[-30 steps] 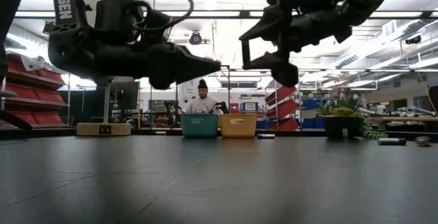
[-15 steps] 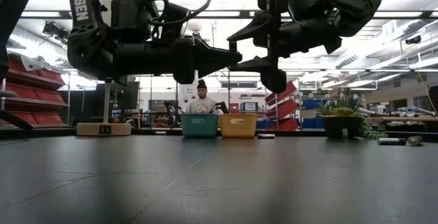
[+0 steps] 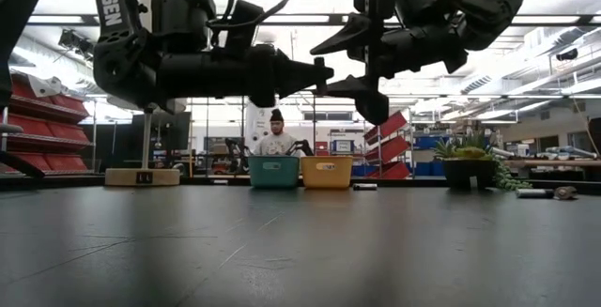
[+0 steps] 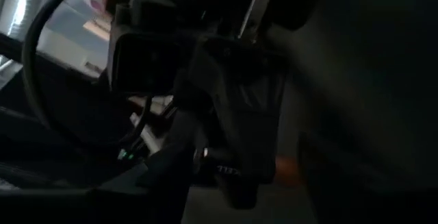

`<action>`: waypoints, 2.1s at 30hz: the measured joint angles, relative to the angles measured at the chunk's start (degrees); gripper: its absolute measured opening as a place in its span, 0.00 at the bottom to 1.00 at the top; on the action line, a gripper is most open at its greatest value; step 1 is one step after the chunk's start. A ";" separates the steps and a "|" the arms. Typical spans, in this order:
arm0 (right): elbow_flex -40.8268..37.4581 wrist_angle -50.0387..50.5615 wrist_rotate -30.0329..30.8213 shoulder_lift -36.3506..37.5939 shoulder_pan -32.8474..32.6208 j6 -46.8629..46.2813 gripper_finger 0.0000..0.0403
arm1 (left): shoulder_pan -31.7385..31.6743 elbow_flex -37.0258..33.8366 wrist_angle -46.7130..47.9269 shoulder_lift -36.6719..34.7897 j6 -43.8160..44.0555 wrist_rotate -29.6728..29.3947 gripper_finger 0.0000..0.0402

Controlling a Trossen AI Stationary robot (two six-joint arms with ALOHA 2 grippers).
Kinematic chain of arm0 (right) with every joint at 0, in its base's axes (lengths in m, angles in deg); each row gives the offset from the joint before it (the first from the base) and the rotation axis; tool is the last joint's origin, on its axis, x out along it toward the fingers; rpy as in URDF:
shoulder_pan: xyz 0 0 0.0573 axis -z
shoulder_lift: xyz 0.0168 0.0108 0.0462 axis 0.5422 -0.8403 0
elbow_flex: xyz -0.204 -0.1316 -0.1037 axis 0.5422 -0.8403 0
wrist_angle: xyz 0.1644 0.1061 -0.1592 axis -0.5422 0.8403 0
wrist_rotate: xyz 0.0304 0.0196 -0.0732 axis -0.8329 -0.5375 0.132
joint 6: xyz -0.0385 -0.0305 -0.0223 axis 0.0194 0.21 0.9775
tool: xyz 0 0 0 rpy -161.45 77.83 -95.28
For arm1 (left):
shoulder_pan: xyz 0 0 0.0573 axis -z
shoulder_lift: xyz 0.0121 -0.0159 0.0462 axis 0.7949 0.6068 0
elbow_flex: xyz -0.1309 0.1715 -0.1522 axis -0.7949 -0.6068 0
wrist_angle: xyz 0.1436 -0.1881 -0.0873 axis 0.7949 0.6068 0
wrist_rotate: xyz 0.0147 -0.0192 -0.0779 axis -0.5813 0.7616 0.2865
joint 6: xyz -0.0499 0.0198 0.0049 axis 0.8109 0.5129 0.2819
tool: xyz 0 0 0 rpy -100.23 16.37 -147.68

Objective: Sort batteries
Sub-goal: Put the gold black battery into the blue bin

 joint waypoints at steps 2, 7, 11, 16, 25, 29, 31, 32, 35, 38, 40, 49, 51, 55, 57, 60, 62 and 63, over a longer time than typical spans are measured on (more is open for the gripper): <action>0.04 -0.65 0.37 0.28 0.76 0.49 0.63 | 0.07 0.00 0.32 -0.80 0.51 -5.09 0.16; -0.12 0.34 0.65 4.24 2.50 -1.06 0.66 | -1.75 -0.72 0.68 -3.72 -0.27 -14.20 0.16; -0.10 1.12 1.75 9.44 3.87 1.32 0.65 | -5.59 -0.68 7.92 -6.40 -2.71 -22.69 0.16; -0.09 14.22 6.09 14.94 3.62 6.27 0.62 | -15.51 0.08 21.81 -9.83 4.24 -19.40 0.16; -0.09 41.31 21.46 16.57 2.26 9.35 0.59 | -26.62 12.03 54.35 -10.42 20.77 -1.38 0.26; -0.11 48.27 24.05 14.87 2.32 10.36 0.59 | -27.53 16.87 63.33 -10.38 20.39 -1.07 0.43; -0.09 50.80 26.04 14.03 2.26 11.71 0.59 | -27.62 17.85 64.29 -10.38 19.14 -1.26 0.48; -0.11 52.34 26.82 13.71 2.28 11.99 0.58 | -27.57 18.05 64.24 -10.38 18.99 -1.25 0.51; -0.11 55.04 29.00 12.96 2.32 12.35 0.58 | -27.44 18.18 63.09 -10.38 18.91 -1.07 0.54; -0.11 58.03 31.91 13.09 2.32 12.34 0.57 | -27.53 18.23 61.67 -10.38 18.95 -1.60 0.55; -0.11 60.85 34.26 13.32 2.51 12.31 0.57 | -27.47 18.23 62.05 -10.38 20.86 -1.87 0.56; -0.11 74.24 36.73 13.33 3.74 7.34 0.57 | -26.10 18.23 67.71 -10.36 13.30 -12.94 0.49; -0.11 75.37 36.70 13.33 3.74 7.23 0.57 | -24.99 18.39 69.68 -10.36 10.24 -16.64 0.45; -0.11 78.13 36.67 13.33 3.87 7.22 0.57 | -22.86 20.12 74.55 -10.31 6.49 -19.06 0.36; -0.11 80.17 36.34 13.33 4.13 7.27 0.57 | -22.09 20.28 74.07 -10.31 5.84 -18.84 0.31; -0.11 83.07 34.80 13.33 4.31 7.63 0.57 | -21.45 20.28 71.71 -10.31 5.61 -18.49 0.26; -0.11 85.51 33.36 13.33 4.29 7.54 0.57 | -21.37 20.28 69.06 -10.31 8.07 -18.31 0.24; -0.11 86.89 32.49 13.33 4.27 7.14 0.57 | -21.37 20.28 68.17 -10.31 10.52 -18.14 0.23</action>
